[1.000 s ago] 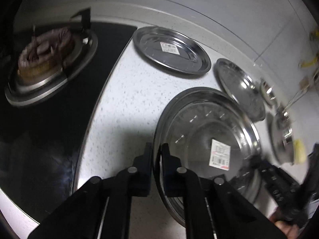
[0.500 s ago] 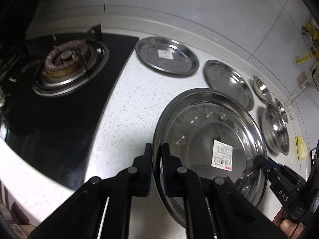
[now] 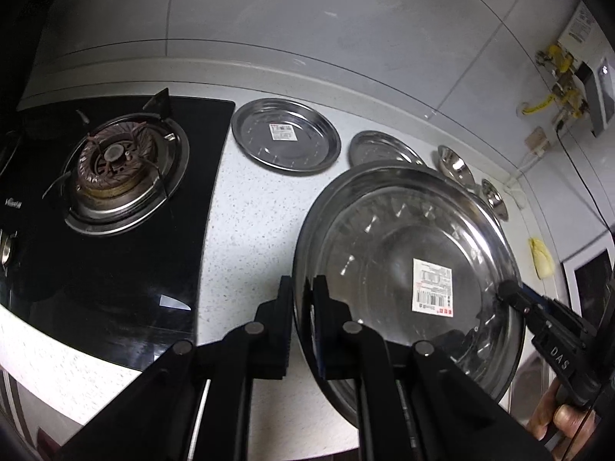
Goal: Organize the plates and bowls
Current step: 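Lift the large plate with both tools and carry it toward the stove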
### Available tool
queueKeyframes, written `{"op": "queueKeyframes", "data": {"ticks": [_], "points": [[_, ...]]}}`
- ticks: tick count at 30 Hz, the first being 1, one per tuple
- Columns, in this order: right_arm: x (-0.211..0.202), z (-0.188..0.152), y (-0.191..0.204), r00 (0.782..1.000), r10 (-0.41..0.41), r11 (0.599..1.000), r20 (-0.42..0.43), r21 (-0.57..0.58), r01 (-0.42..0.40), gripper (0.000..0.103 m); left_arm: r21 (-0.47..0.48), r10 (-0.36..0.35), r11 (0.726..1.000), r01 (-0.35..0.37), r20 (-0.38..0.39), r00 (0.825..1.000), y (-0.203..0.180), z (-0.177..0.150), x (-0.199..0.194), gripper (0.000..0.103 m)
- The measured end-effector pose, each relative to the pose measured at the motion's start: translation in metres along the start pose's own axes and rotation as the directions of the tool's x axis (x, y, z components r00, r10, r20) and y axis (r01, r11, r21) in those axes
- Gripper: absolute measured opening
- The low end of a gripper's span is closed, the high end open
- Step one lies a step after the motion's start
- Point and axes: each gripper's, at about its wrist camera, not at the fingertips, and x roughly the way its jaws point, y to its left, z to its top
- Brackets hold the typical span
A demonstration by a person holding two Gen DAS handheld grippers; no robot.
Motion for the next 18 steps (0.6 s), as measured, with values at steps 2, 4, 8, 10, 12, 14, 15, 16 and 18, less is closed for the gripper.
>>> {"op": "queueKeyframes", "data": {"ticks": [2, 4, 8, 10, 12, 14, 15, 16, 18], "points": [[-0.007, 0.001, 0.006, 1.0, -0.003, 1.0, 0.001, 0.022, 0.003, 0.013, 0.007, -0.028, 1.0, 0.028, -0.009, 1.0, 0.006, 0.003, -0.007, 0.009], [-0.013, 0.001, 0.012, 1.0, -0.017, 0.999, 0.0, 0.028, 0.017, 0.013, 0.019, -0.051, 0.999, 0.051, -0.014, 0.999, 0.01, 0.003, -0.016, 0.009], [-0.029, 0.001, 0.025, 1.0, -0.023, 0.999, 0.0, 0.037, 0.023, 0.013, 0.035, -0.087, 0.995, 0.088, -0.031, 0.996, 0.017, 0.001, -0.029, 0.009], [-0.033, 0.001, 0.027, 1.0, -0.01, 0.999, -0.006, 0.046, 0.01, 0.013, 0.026, -0.098, 0.995, 0.099, -0.043, 0.994, 0.021, -0.002, -0.031, 0.009], [-0.035, 0.0, 0.027, 1.0, 0.005, 0.999, -0.016, 0.051, -0.004, 0.013, 0.013, -0.105, 0.994, 0.106, -0.049, 0.993, 0.025, -0.005, -0.033, 0.009], [-0.033, -0.002, 0.028, 0.999, 0.034, 0.998, -0.03, 0.053, -0.032, 0.013, -0.002, -0.11, 0.994, 0.11, -0.047, 0.993, 0.028, -0.008, -0.036, 0.009], [-0.03, -0.003, 0.027, 0.998, 0.043, 0.998, -0.038, 0.045, -0.041, 0.013, -0.005, -0.105, 0.995, 0.104, -0.048, 0.993, 0.028, -0.009, -0.035, 0.009], [-0.028, -0.005, 0.027, 0.998, 0.048, 0.998, -0.043, 0.041, -0.046, 0.013, -0.008, -0.095, 0.995, 0.095, -0.048, 0.994, 0.028, -0.01, -0.035, 0.009], [-0.019, -0.009, 0.024, 0.995, 0.074, 0.997, -0.068, 0.039, -0.071, 0.013, -0.01, -0.076, 0.997, 0.076, -0.051, 0.996, 0.026, -0.014, -0.032, 0.009]]}}
